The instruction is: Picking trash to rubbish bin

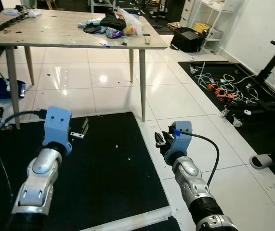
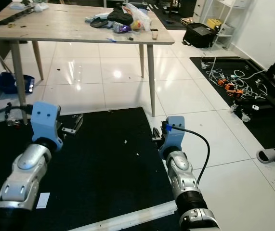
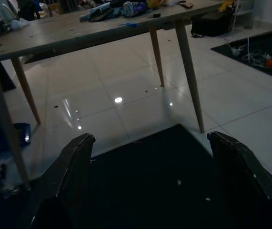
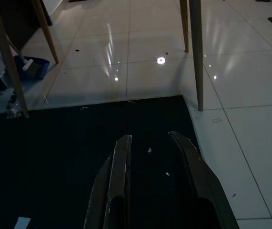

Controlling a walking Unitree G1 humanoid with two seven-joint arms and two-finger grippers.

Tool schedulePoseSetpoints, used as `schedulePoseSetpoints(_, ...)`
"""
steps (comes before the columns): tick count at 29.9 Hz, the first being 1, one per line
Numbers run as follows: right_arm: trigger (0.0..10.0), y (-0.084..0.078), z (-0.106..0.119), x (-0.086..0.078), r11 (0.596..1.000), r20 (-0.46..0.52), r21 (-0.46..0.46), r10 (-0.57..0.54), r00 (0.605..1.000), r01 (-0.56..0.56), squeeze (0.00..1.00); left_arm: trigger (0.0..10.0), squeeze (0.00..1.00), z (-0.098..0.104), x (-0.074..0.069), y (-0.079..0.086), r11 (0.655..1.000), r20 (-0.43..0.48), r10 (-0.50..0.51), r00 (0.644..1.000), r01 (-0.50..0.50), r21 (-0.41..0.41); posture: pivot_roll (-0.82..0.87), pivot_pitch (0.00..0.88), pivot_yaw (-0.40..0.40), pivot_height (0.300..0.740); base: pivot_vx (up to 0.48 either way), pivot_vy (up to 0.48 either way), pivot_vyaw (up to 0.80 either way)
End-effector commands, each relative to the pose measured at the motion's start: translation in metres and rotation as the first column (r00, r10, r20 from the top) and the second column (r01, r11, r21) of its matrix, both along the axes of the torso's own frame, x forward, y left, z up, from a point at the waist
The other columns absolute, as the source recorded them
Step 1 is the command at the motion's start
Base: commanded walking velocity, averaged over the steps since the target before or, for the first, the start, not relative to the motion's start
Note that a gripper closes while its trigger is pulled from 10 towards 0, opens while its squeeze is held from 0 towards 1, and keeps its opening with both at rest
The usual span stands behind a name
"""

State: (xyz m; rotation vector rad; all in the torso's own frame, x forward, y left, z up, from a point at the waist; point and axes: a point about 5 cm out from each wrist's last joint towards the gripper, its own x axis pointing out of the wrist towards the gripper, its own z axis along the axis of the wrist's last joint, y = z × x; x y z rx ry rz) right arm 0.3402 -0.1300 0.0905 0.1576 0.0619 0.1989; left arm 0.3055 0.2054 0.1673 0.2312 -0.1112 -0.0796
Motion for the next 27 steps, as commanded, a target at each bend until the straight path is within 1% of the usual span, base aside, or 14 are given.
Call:
schedulePoseSetpoints(1, 10.0, -0.005, -0.004, -0.003, 1.000, -0.010, 0.011, -0.028, 1.000, 0.028, 0.00, 10.0, 0.00, 0.004, 0.000, 0.001, 1.000, -0.002, -0.010, 1.000, 0.010, 0.026, 0.22, 0.063, -0.056, 0.740, 0.000, 0.000, 0.00)
schedulePoseSetpoints(3, 10.0, -0.006, -0.006, -0.006, 0.999, 0.001, -0.009, -0.037, 0.999, 0.037, 0.00, 10.0, 0.00, 0.001, -0.001, 0.007, 1.000, -0.006, 0.012, 1.000, -0.012, 0.013, 0.19, 0.067, -0.042, 0.740, 0.000, 0.000, 0.00)
schedulePoseSetpoints(6, 10.0, -0.010, -0.012, -0.012, 0.997, -0.003, -0.029, -0.074, 0.997, 0.074, 0.00, 10.0, 0.00, -0.010, -0.001, 0.012, 1.000, -0.033, 0.028, 0.999, -0.028, -0.005, 0.11, 0.059, -0.071, 0.740, 0.000, 0.000, 0.00)
schedulePoseSetpoints(9, 10.0, -0.018, -0.030, -0.027, 0.991, -0.066, -0.065, -0.124, 0.990, 0.120, 0.00, 10.0, 0.00, -0.030, -0.003, 0.005, 0.996, -0.066, 0.030, 0.997, -0.036, -0.082, 0.07, 0.052, -0.099, 0.740, 0.000, 0.000, 0.00)
schedulePoseSetpoints(11, 10.0, -0.020, -0.043, -0.036, 0.988, -0.118, -0.091, -0.139, 0.983, 0.128, 0.00, 10.0, 0.00, -0.044, -0.006, -0.001, 0.993, -0.095, 0.029, 0.995, -0.040, -0.111, 0.03, 0.056, -0.110, 0.740, 0.000, 0.000, 0.00)
schedulePoseSetpoints(12, 10.0, -0.021, -0.052, -0.043, 0.986, -0.154, -0.113, -0.141, 0.978, 0.124, 0.00, 10.0, 0.00, -0.056, -0.008, -0.005, 0.994, -0.128, 0.023, 0.992, -0.036, -0.100, 0.03, 0.056, -0.110, 0.740, 0.000, 0.000, 0.00)
schedulePoseSetpoints(13, 10.0, -0.021, -0.052, -0.043, 0.986, -0.154, -0.113, -0.141, 0.978, 0.124, 0.00, 10.0, 0.00, -0.056, -0.008, -0.005, 0.994, -0.128, 0.023, 0.992, -0.036, -0.100, 0.03, 0.056, -0.110, 0.740, 0.000, 0.000, 0.00)
schedulePoseSetpoints(15, 10.0, -0.018, -0.071, -0.060, 0.980, -0.217, -0.189, -0.107, 0.970, 0.066, 0.00, 10.0, 0.00, -0.080, -0.020, -0.013, 0.994, -0.191, 0.032, 0.981, -0.050, -0.093, -0.01, 0.057, -0.102, 0.740, 0.000, 0.000, 0.00)
schedulePoseSetpoints(16, 10.0, -0.016, -0.075, -0.065, 0.977, -0.230, -0.211, -0.083, 0.970, 0.034, 0.00, 10.0, 0.00, -0.085, -0.024, -0.015, 0.994, -0.208, 0.038, 0.977, -0.059, -0.097, -0.02, 0.061, -0.102, 0.740, 0.000, 0.000, 0.00)
schedulePoseSetpoints(18, 10.0, -0.019, -0.079, -0.071, 0.977, -0.239, -0.211, -0.079, 0.968, 0.028, 0.00, 10.0, 0.00, -0.089, -0.031, -0.015, 0.991, -0.217, 0.055, 0.975, -0.080, -0.110, -0.01, 0.062, -0.107, 0.740, 0.000, 0.000, 0.00)
schedulePoseSetpoints(19, 10.0, -0.019, -0.079, -0.071, 0.977, -0.239, -0.211, -0.079, 0.968, 0.028, 0.00, 10.0, 0.00, -0.089, -0.031, -0.015, 0.991, -0.217, 0.055, 0.975, -0.080, -0.110, -0.01, 0.062, -0.107, 0.740, 0.000, 0.000, 0.00)
schedulePoseSetpoints(20, 10.0, -0.024, -0.080, -0.074, 0.978, -0.242, -0.201, -0.100, 0.965, 0.051, 0.00, 10.0, 0.00, -0.089, -0.034, -0.011, 0.985, -0.208, 0.093, 0.974, -0.121, -0.123, 0.00, 0.062, -0.104, 0.740, 0.000, 0.000, 0.00)
schedulePoseSetpoints(23, 10.0, -0.026, -0.078, -0.073, 0.980, -0.228, -0.189, -0.105, 0.968, 0.062, 0.00, 10.0, 0.00, -0.087, -0.035, -0.003, 0.979, -0.193, 0.132, 0.972, -0.158, -0.128, 0.01, 0.066, -0.098, 0.740, 0.000, 0.000, 0.00)
schedulePoseSetpoints(27, 10.0, -0.025, -0.073, -0.070, 0.980, -0.197, -0.190, -0.092, 0.976, 0.054, 0.00, 10.0, 0.00, -0.086, -0.037, 0.000, 0.980, -0.182, 0.123, 0.975, -0.149, -0.132, 0.00, 0.061, -0.098, 0.740, 0.000, 0.000, 0.00)
